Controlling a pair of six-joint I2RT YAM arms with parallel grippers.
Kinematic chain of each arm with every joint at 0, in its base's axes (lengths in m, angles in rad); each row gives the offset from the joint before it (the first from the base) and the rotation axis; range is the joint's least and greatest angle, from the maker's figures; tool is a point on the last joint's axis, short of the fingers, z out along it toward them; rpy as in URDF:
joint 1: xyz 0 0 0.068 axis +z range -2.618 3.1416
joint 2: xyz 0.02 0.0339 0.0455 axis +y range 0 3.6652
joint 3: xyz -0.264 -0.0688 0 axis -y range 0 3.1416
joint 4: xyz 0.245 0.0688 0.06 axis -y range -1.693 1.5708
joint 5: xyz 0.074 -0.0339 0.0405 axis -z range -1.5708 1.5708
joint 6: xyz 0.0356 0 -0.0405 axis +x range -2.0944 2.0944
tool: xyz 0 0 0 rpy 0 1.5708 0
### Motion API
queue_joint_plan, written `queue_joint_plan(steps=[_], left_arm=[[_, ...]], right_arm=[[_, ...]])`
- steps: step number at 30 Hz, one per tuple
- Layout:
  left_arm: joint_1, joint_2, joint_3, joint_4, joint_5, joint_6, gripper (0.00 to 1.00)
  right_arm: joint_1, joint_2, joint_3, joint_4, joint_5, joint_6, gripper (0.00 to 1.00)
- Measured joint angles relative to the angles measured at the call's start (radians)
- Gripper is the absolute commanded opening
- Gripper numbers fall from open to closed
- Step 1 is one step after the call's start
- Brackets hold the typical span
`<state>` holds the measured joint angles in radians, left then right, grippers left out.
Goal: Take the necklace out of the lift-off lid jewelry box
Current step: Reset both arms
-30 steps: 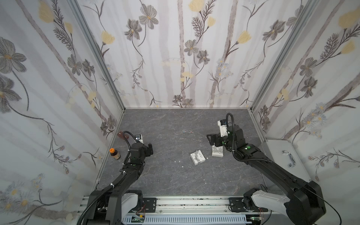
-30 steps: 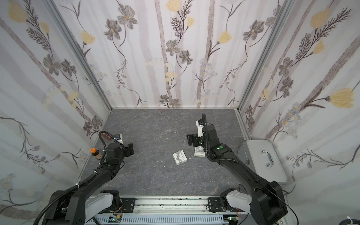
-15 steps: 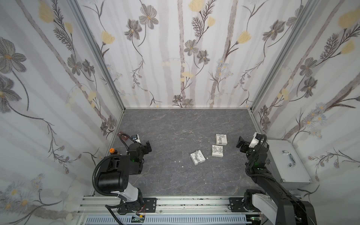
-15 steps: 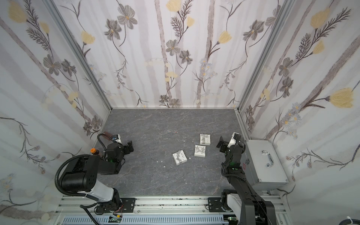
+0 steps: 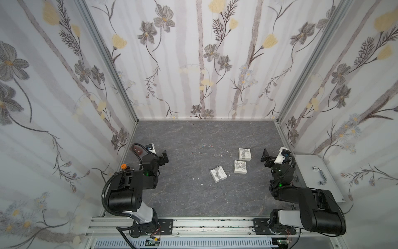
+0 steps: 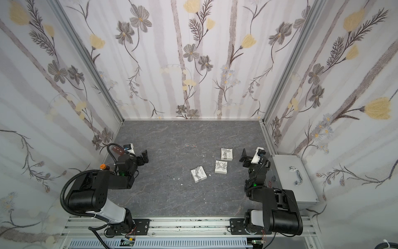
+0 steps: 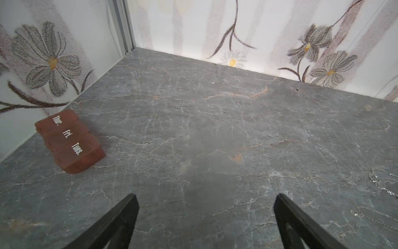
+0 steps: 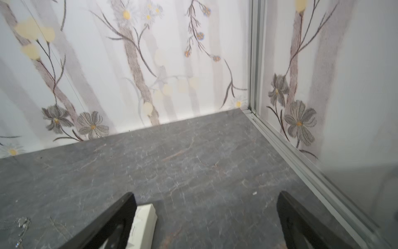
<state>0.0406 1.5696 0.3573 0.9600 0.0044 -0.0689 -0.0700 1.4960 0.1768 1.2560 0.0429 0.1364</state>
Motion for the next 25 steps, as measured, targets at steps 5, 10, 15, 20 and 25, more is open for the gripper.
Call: queue_joint_plan(steps=[5,10,15,20,25], left_arm=[[-0.007,0.000,0.002,0.000,-0.011,0.010,1.00],[-0.007,0.000,0.002,0.000,-0.012,0.010,1.00],[-0.008,0.000,0.002,0.000,-0.012,0.010,1.00],[-0.009,0.000,0.002,0.000,-0.013,0.010,1.00],[-0.011,0.000,0.003,-0.001,-0.024,0.010,1.00]], right_arm=[[0.014,0.009,-0.002,0.026,0.001,-0.014,1.00],[0.016,0.010,-0.001,0.026,0.000,-0.025,1.00],[0.016,0.011,0.003,0.025,-0.014,-0.029,1.00],[0.016,0.015,0.018,0.023,-0.042,-0.043,1.00],[0.016,0.017,0.025,0.016,-0.050,-0.048,1.00]])
